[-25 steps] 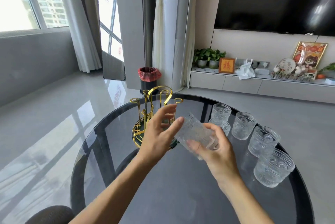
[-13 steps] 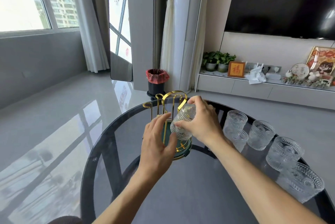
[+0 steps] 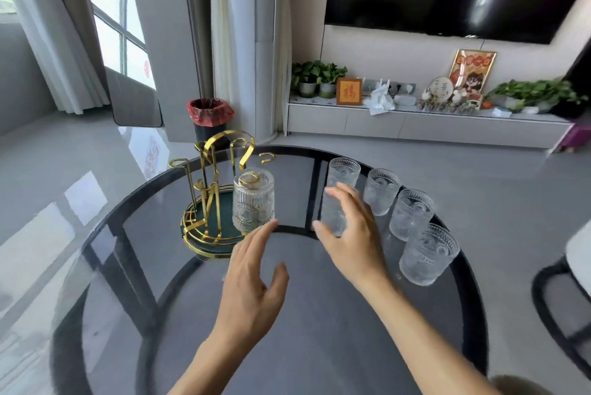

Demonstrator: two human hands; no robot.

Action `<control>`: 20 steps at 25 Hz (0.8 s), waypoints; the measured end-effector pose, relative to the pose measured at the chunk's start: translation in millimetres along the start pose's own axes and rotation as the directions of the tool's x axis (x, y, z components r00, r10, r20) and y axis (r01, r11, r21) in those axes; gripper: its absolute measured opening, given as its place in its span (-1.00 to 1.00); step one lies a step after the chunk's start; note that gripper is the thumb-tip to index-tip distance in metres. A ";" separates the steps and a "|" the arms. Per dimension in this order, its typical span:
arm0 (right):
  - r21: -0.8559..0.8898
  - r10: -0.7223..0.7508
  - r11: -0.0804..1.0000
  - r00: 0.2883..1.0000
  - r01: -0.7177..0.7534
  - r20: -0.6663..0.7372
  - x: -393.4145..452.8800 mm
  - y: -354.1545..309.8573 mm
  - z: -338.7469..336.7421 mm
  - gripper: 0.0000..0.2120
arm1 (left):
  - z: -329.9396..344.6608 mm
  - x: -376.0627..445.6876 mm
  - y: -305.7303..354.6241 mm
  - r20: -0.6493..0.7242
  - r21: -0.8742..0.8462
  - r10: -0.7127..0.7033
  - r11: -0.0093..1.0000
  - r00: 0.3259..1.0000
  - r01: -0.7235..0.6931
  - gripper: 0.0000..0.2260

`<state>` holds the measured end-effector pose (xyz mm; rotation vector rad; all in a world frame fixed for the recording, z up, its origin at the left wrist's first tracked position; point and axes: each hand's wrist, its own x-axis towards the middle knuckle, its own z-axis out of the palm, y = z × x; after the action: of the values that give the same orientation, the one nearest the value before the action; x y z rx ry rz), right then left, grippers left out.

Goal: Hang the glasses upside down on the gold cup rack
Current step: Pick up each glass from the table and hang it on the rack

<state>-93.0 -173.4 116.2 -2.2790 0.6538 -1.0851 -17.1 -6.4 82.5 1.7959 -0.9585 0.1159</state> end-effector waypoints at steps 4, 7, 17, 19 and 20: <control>-0.109 0.206 0.948 0.837 -0.300 -0.507 -48.8 73.5 -74.3 -0.25 | 57.0 -8.6 22.4 0.173 -0.101 -0.071 0.991 0.982 0.090 -0.34; 0.055 0.438 0.878 0.751 -0.476 -0.495 -52.9 107.5 -92.5 -0.02 | 88.7 -10.2 39.9 0.248 -0.148 -0.153 0.970 0.956 0.194 -0.28; 0.100 0.687 0.725 0.725 -0.682 -0.037 -54.5 107.2 -70.8 -0.39 | 97.8 5.3 68.9 0.363 -0.155 -0.146 0.964 0.920 0.214 -0.26; 0.096 0.592 0.802 0.806 -0.590 0.007 -62.0 83.5 -61.4 -0.48 | 99.8 8.6 79.1 0.386 -0.158 -0.147 0.962 0.911 0.222 -0.13; 0.082 0.529 0.844 0.848 -0.530 0.032 -65.0 70.3 -54.6 -0.50 | 99.5 10.2 83.1 0.376 -0.169 -0.163 0.956 0.912 0.240 -0.07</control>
<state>-187.2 -199.1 65.0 -1.8519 1.1270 -0.8091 -98.9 -104.9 105.2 1.7345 -0.9875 -0.4468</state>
